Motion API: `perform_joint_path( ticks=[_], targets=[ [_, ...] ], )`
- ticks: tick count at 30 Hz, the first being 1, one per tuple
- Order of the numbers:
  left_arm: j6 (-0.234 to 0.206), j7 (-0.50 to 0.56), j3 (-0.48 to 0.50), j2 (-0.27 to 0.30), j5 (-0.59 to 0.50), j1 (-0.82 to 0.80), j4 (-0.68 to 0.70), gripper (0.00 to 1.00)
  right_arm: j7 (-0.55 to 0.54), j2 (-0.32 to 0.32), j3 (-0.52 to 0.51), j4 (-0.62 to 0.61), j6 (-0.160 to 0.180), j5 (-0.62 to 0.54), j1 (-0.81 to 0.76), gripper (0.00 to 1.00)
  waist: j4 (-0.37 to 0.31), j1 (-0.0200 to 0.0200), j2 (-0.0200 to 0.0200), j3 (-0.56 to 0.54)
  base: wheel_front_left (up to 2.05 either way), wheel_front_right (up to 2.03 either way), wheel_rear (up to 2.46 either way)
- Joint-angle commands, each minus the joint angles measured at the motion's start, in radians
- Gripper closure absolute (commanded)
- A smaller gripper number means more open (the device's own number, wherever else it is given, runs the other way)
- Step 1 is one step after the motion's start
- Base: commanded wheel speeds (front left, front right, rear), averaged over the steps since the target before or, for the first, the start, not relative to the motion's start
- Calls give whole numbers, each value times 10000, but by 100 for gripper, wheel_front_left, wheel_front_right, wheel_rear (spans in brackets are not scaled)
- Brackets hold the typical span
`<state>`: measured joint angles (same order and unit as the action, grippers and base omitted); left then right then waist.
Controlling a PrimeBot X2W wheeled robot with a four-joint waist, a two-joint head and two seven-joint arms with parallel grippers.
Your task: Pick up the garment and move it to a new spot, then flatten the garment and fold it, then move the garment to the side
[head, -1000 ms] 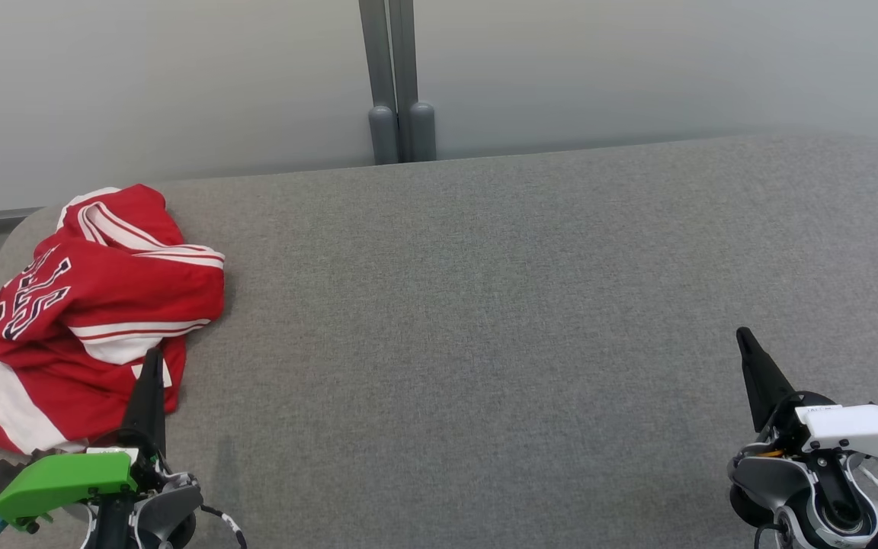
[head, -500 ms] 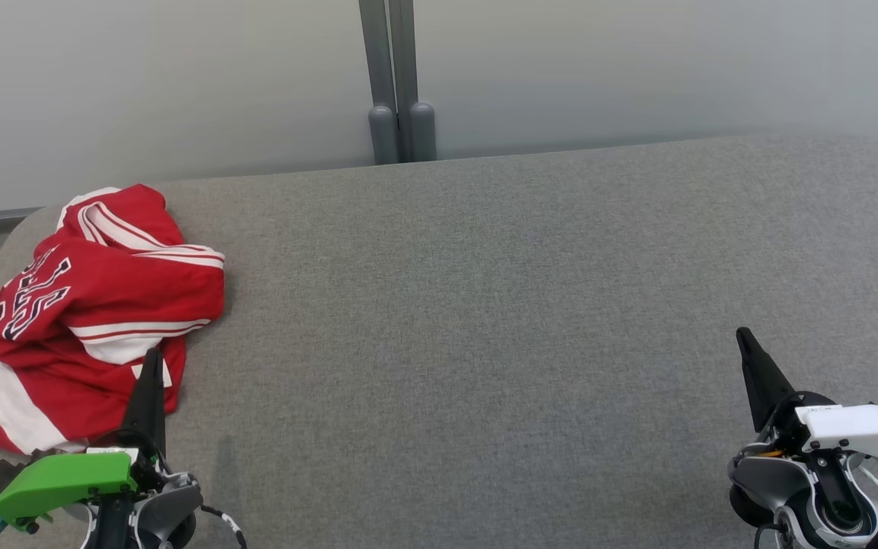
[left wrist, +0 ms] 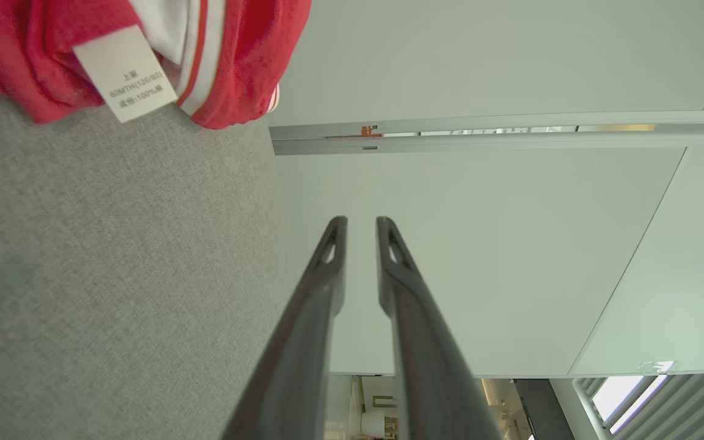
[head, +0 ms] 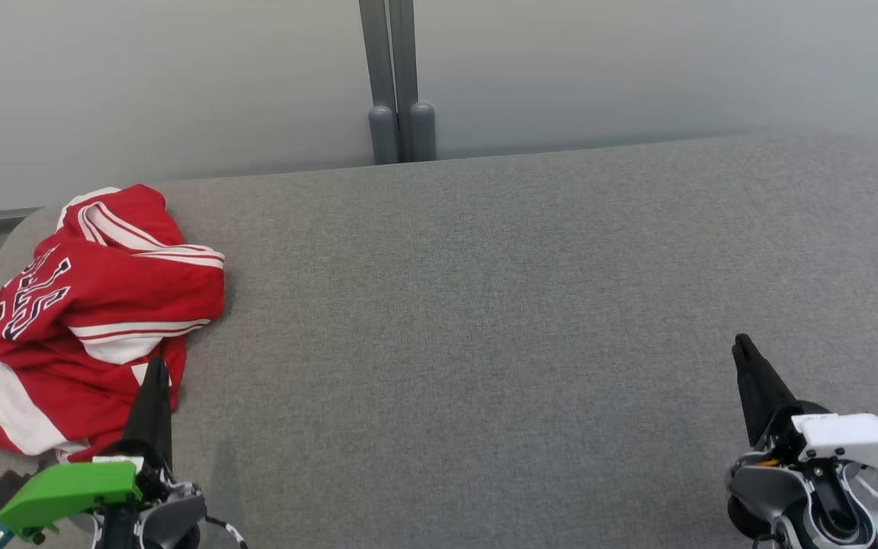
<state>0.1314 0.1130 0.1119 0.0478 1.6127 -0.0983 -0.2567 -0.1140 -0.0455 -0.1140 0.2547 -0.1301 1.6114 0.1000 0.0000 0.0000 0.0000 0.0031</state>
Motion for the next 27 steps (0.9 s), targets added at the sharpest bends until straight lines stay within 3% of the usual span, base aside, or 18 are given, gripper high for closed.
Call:
perform_joint_path(
  ticks=[1, 14, 27],
  targets=[
    [0, -11, -14, -8, -2, 35, -40, 0, 12, 13, 7, 34, 0, -3, -40, 0, 0, 0, 0, 0, 0, 0, 0],
    [-1, -569, -499, -39, -386, 238, -73, 0, 580, 43, 254, -176, -2, -626, -453, 0, -13, 0, 0, 5, 0, 0, 0],
    [-11, -1130, -764, -22, -2449, 119, -146, 0, 1141, -231, 586, -710, -4, -3274, -590, 0, -21, 0, 0, -1, 0, 0, 0]
  ],
)
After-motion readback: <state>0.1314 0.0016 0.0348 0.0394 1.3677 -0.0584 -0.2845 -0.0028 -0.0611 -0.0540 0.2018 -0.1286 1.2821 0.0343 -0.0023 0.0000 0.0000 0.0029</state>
